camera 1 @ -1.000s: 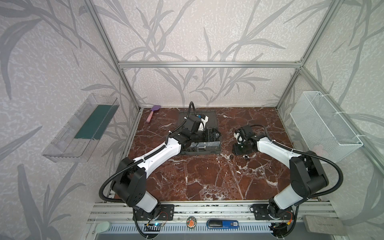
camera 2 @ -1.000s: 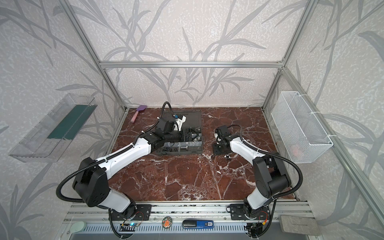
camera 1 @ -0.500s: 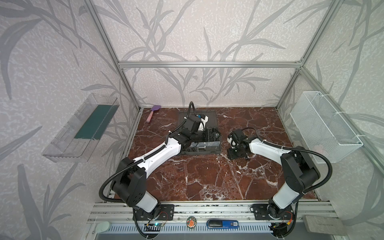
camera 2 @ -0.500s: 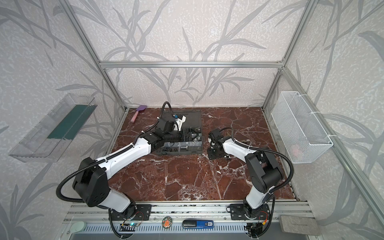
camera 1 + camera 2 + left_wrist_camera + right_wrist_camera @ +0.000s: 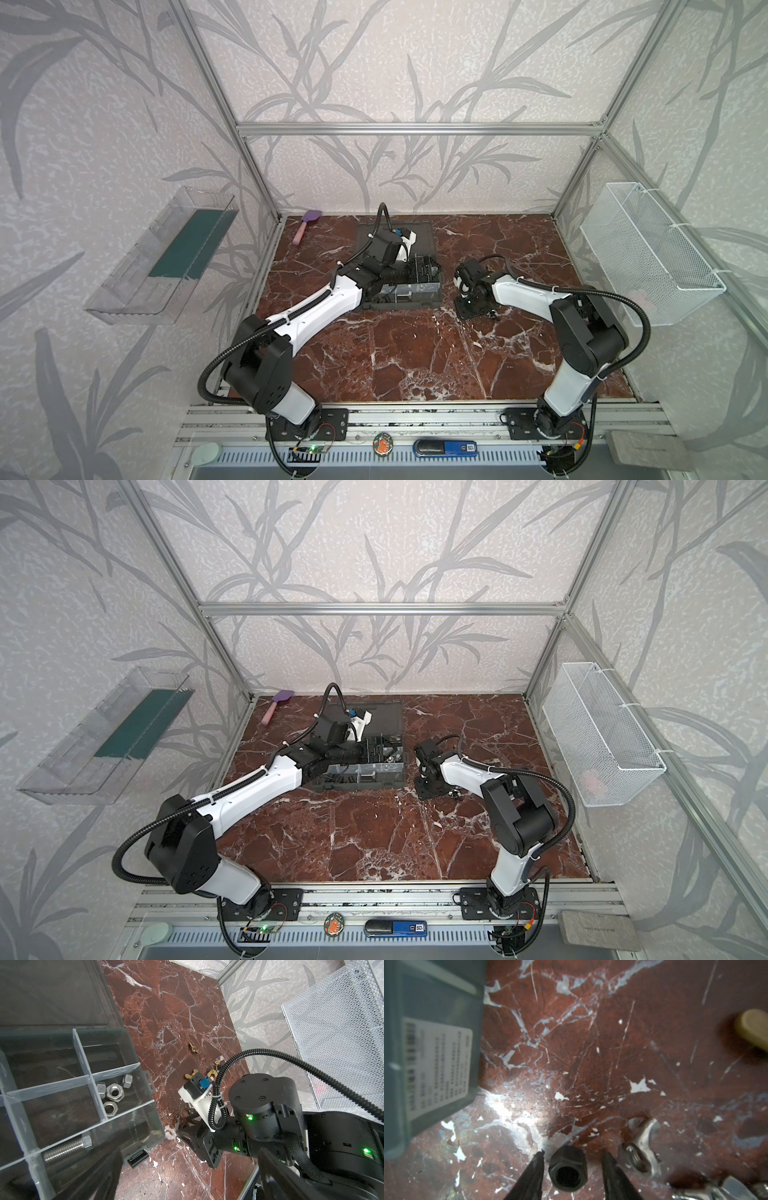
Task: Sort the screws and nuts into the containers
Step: 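Lower the right gripper and grasp the black hex nut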
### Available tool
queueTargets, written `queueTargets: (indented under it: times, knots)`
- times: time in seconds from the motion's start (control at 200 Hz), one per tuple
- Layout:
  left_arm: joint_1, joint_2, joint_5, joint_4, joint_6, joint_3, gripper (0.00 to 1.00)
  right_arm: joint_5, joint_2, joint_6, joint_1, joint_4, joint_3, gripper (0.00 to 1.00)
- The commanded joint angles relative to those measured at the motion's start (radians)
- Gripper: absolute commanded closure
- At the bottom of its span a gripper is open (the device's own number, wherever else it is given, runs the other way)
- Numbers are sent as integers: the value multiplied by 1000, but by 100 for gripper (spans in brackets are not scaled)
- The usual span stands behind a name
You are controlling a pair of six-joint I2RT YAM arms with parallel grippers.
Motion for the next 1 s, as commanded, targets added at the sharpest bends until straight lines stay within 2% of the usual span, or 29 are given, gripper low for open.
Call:
queueTargets:
  times: [0.0,0.36,0.645,0.995]
  knots:
    - [-3,-29,-9,0,16,-7,0,49,34,-19,26,-49,26,57]
    - [-3,-29,-10,-2,17,-6,1,129,42,-29,52,-99,42,65]
    - [-4,-31,-15,-4,20,-6,1,140,43,-30,58,-107,45,82]
    - [6,-35,-16,-9,26,-2,0,125,-25,-26,58,-127,71,84]
